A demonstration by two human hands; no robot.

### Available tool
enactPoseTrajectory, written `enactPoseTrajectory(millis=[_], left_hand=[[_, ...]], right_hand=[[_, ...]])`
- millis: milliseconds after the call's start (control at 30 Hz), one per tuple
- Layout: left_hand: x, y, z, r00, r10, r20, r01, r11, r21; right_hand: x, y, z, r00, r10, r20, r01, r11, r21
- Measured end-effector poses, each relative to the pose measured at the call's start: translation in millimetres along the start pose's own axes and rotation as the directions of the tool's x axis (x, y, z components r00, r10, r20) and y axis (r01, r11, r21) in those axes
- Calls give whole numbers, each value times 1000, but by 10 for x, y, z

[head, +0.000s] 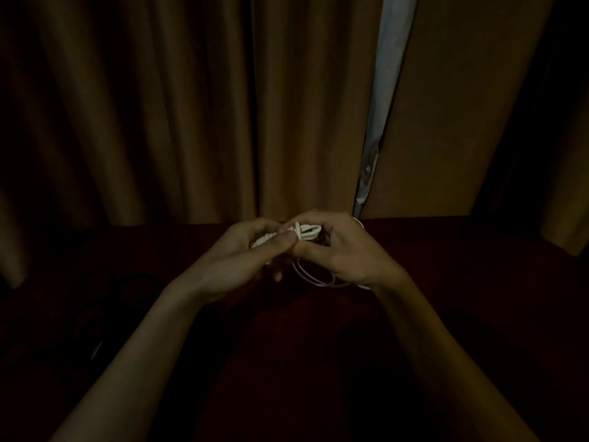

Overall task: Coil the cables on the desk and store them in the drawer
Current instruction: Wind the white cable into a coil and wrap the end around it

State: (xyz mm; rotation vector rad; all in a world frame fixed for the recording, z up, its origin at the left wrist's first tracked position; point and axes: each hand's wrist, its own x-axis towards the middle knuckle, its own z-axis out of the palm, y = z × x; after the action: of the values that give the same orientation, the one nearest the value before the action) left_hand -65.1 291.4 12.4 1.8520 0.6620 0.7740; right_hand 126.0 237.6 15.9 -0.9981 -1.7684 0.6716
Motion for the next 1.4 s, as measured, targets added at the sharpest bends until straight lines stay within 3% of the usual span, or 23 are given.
enactPoseTrajectory(millis=[133, 200, 267, 333, 400, 467, 600, 700, 767, 900, 1100, 1200, 1267, 1333, 1400], left_hand=[[-26, -27, -73, 964, 265, -29, -257, 951, 172], [7, -53, -26, 883, 459, -101, -391, 836, 384], [39, -88, 77, 761, 638, -113, -458, 652, 604], [50, -110, 134, 678, 724, -127, -470, 559, 683], [55, -139, 127, 639, 756, -141, -462, 524, 716], [52, -151, 114, 639, 756, -139, -461, 522, 718], [63, -160, 53, 635, 757, -155, -463, 533, 708], [56, -165, 19, 670, 701, -245, -418, 628, 656], [33, -118, 51, 726, 625, -286, -404, 725, 558], [9, -5, 89, 924, 321, -206, -300, 945, 130], [57, -22, 156, 991, 29, -129, -56, 976, -212], [70, -17, 127, 993, 28, -119, -52, 977, -206], [58, -15, 66, 989, 44, -138, -60, 992, -112], [46, -39, 29, 974, 148, -168, -133, 986, 102], [40, -67, 38, 915, 359, -182, -268, 881, 390]], right_hand=[[2, 22, 30, 986, 117, -122, -101, 986, 131], [29, 36, 57, 973, 142, -184, -107, 976, 188], [51, 21, 132, 965, 124, -230, -69, 970, 233], [68, -15, 207, 960, 129, -249, -68, 969, 238], [71, -51, 248, 958, 158, -241, -110, 973, 204], [63, -70, 246, 965, 182, -186, -141, 966, 215], [24, -21, 127, 968, 237, 82, -251, 921, 298], [-5, 14, 36, 947, 246, 206, -315, 836, 449], [-6, 34, -6, 961, 220, 166, -273, 839, 470], [-16, 48, -24, 991, 85, 104, -114, 943, 314], [-29, 26, -58, 998, 40, -45, -36, 996, 78], [1, 29, -40, 993, -4, -114, 4, 1000, 1], [29, 50, -3, 989, -7, -145, 2, 999, -34], [41, 73, 31, 985, 12, -170, -17, 999, -27], [44, 93, 48, 983, 38, -180, -43, 999, -24]])
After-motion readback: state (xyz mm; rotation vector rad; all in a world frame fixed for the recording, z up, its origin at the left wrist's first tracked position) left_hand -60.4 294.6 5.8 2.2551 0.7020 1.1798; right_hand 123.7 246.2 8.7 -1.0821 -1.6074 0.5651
